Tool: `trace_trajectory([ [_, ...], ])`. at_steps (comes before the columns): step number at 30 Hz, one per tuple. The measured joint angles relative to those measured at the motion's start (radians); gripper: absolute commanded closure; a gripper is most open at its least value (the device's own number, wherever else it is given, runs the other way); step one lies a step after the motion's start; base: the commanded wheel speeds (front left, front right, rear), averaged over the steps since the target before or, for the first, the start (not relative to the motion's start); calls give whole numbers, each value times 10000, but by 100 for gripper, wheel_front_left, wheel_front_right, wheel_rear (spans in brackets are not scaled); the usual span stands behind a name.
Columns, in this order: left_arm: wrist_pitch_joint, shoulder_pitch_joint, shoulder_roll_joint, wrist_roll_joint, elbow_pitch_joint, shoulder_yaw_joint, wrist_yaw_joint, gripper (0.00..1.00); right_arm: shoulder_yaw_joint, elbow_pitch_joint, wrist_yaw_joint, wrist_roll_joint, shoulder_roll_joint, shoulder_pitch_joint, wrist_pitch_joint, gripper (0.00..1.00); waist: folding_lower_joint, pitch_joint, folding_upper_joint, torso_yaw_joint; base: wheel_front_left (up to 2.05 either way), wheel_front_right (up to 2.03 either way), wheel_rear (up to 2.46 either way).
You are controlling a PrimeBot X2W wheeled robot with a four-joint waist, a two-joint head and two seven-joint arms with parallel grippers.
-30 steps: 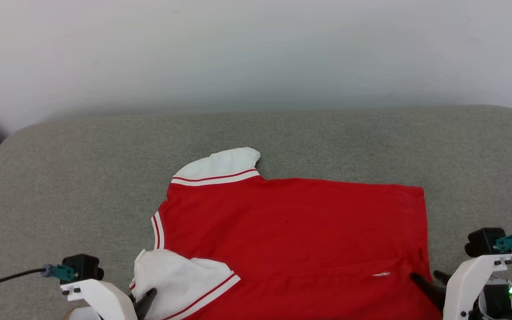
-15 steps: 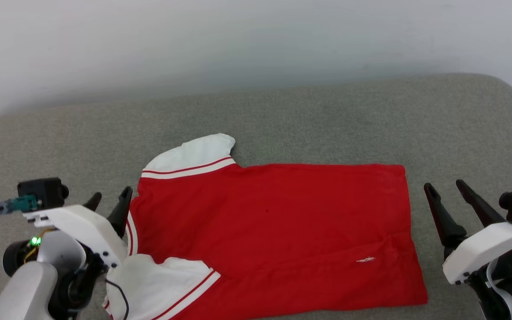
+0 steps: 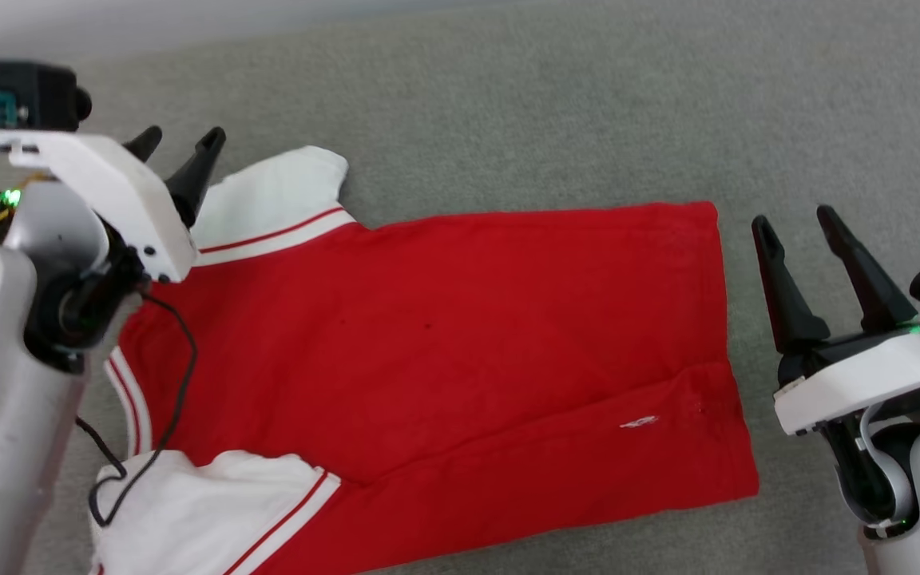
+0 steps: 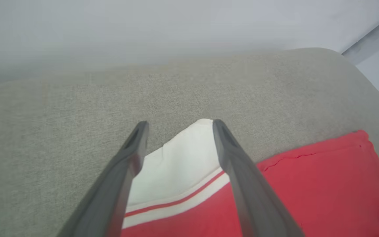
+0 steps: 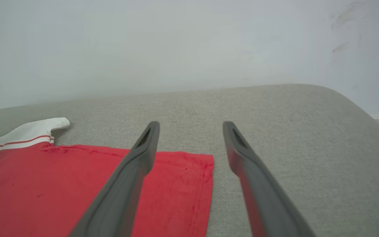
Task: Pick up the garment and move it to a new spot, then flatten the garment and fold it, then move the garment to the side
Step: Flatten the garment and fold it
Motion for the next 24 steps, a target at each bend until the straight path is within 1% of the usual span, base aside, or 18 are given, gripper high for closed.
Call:
trace_trajectory([
  [3,963,-762,203,-153,614,-309,-479,0,84,-75,0,-52,56,-207,-203,0,1,383,0,-282,0,0,0],
  [8,2583,-1678,585,-280,1496,-813,-982,0,240,-242,-2,-82,150,-367,-516,0,0,852,0,-777,0,0,0],
  [11,3463,-2020,823,-359,1881,-1085,-1124,0,339,-316,-2,-69,194,-481,-550,0,0,1095,0,-1023,0,0,0],
  [16,4504,-2530,1181,-232,2378,-1465,-1235,0,424,-299,0,19,265,-507,-612,0,0,1448,0,-1326,0,0,0],
  [19,5018,-2784,1214,-251,2671,-1555,-1127,0,430,-234,0,113,282,-508,-614,0,-1,1574,0,-1453,0,0,0],
  [20,5196,-2837,1210,-278,2750,-1584,-1076,50,431,-217,-2,224,288,-508,-614,0,-1,1597,1,-1481,0,0,0],
  [21,5327,-2871,1197,-322,2813,-1597,-1037,60,441,-217,0,272,286,-508,-612,0,-1,1611,0,-1503,0,0,0],
  [22,5405,-2898,1183,-355,2851,-1601,-1001,83,447,-207,0,309,280,-508,-573,0,-1,1620,0,-1517,0,0,0],
  [23,5407,-2898,1149,-359,2876,-1607,-999,100,460,-192,0,447,280,-508,-510,0,-1,1627,0,-1521,0,0,0],
  [24,5407,-2898,1133,-370,2911,-1611,-997,100,477,-184,0,510,268,-508,-479,0,-1,1626,1,-1517,0,0,0],
])
